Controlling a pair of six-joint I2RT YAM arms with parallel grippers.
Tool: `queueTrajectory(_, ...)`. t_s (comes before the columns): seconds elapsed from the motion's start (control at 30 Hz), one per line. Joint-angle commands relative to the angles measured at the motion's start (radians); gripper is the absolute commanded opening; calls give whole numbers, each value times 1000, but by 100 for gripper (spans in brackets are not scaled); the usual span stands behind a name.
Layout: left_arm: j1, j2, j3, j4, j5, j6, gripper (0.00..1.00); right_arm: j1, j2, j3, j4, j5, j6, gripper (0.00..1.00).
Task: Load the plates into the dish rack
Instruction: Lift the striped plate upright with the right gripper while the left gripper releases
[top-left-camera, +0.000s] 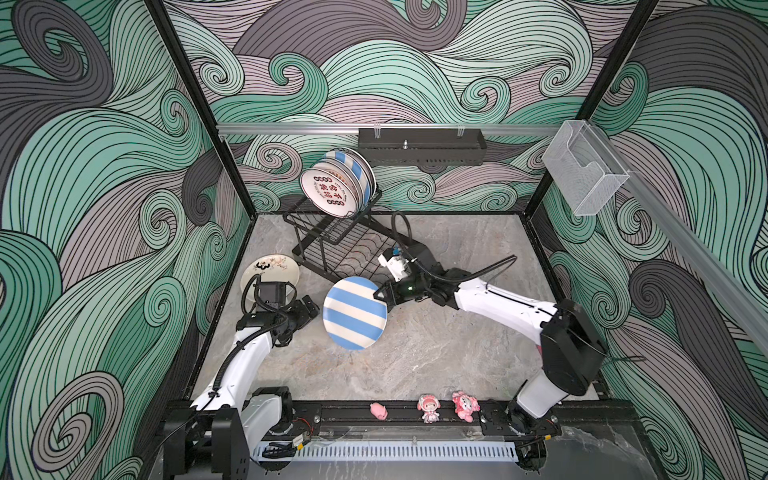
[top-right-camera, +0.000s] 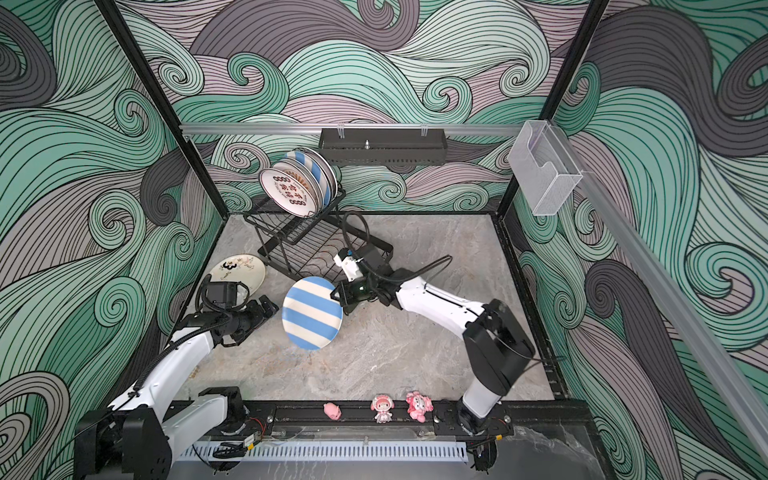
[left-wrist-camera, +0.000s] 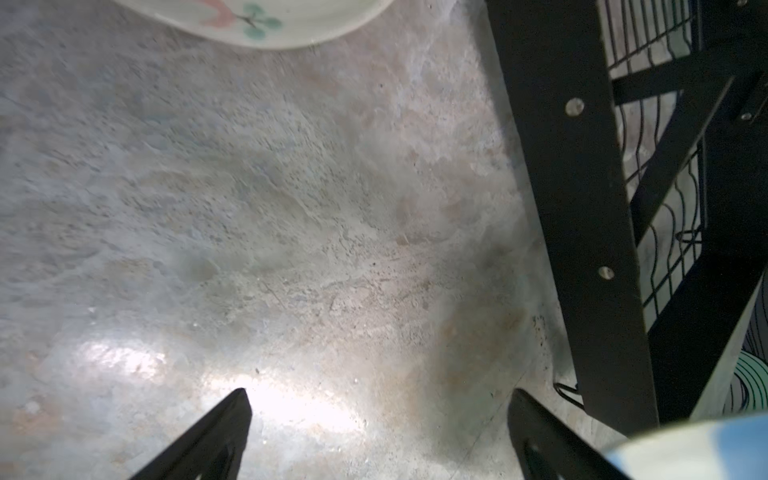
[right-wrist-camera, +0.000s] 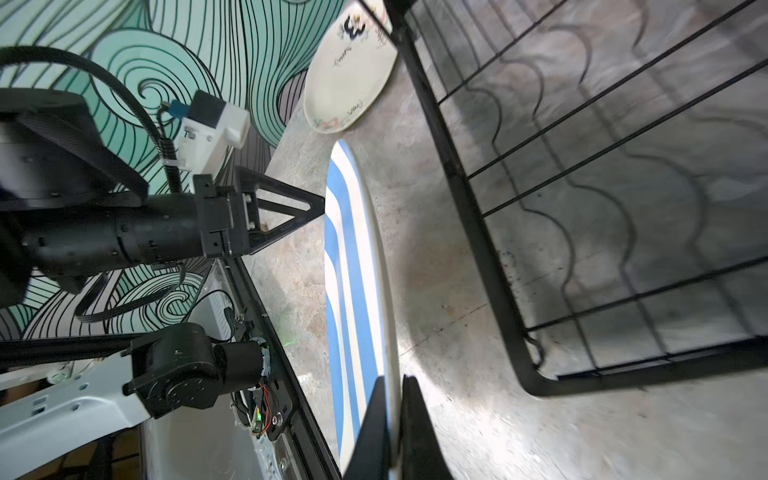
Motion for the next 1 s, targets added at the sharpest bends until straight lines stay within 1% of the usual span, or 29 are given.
queueTrajectory(0.0,3,11,33,-23,-34,11,99,-48,-107,89,-138,51,-156,0)
queueTrajectory(0.07,3,20,31,-15,-22,10,98,-85,-145,127,-158,77,-189,0)
queueTrajectory(0.2,3,29,33,-24,-11,12,99,-129,-150,230,-177,90,-229,0)
queueTrajectory(0.27,2,27,26,-20,-11,12,99,-132,-129,308,-194,155,-267,0)
queueTrajectory(0.33,4,28,17,-8,-10,11,99,-131,-94,412,-201,194,-310,0)
queueTrajectory(0.47,3,39,2,24,23,6,99,-123,-33,528,-98,188,-364,0)
queueTrajectory(0.6,2,57,3,18,48,12,99,-103,53,651,-14,225,-436,0)
queueTrajectory(0.73,3,43,-14,11,51,13,99,-73,124,696,125,245,-488,0)
queueTrajectory(0.97,3,37,-26,11,42,11,99,-28,272,805,252,282,-543,0)
